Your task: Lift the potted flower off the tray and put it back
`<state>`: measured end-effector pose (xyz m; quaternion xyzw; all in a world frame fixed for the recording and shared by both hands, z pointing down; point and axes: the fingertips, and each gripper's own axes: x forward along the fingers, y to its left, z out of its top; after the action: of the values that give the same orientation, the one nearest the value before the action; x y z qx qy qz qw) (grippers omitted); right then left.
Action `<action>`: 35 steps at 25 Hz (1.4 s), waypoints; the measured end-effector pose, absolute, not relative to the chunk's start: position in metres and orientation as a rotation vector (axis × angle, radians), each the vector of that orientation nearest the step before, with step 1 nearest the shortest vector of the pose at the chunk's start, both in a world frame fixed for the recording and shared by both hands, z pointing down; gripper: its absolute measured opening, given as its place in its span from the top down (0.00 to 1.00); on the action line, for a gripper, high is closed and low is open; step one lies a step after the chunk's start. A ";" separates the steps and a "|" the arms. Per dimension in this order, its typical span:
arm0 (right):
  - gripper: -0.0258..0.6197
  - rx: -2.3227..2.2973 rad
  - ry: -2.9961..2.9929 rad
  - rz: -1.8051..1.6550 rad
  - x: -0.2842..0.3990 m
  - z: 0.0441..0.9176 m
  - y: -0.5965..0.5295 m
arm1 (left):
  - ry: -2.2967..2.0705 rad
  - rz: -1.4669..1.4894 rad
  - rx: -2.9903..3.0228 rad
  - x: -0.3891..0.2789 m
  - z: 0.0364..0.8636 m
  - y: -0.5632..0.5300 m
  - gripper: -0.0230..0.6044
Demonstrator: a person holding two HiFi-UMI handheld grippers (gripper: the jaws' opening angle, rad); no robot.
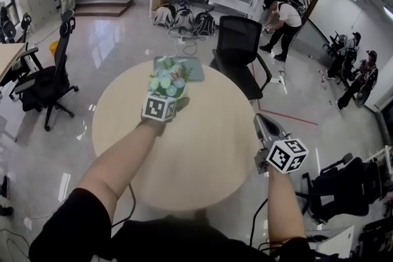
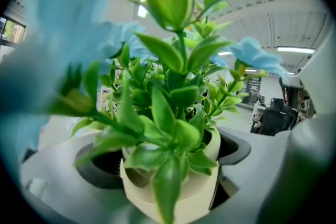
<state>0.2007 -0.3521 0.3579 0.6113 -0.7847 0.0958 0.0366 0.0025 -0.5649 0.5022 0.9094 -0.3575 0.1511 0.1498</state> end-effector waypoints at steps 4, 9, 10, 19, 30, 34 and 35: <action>0.94 1.893 -2.440 0.288 0.220 0.346 -0.400 | -1.049 0.440 2.623 0.017 0.470 -0.593 0.14; 0.94 1.847 -2.475 0.280 0.238 0.351 -0.465 | -1.108 0.424 2.566 0.019 0.457 -0.639 0.14; 0.94 1.833 -2.484 0.273 0.243 0.352 -0.480 | -1.122 0.436 2.560 0.022 0.456 -0.651 0.14; 0.94 1.770 -2.489 0.286 0.299 0.408 -0.634 | -1.197 0.521 2.528 0.077 0.492 -0.787 0.14; 0.94 1.685 -2.500 0.311 0.327 0.485 -0.780 | -1.276 0.591 2.410 0.103 0.599 -0.913 0.14; 0.94 1.653 -2.514 0.350 0.325 0.516 -0.805 | -1.302 0.616 2.380 0.108 0.634 -0.942 0.14; 0.94 1.644 -2.516 0.355 0.325 0.524 -0.809 | -1.311 0.611 2.374 0.110 0.642 -0.948 0.14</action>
<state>0.3247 -0.8088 0.5238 0.5423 -0.8300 0.1171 0.0576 0.1104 -0.9481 0.6421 0.8400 -0.4640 0.2164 0.1798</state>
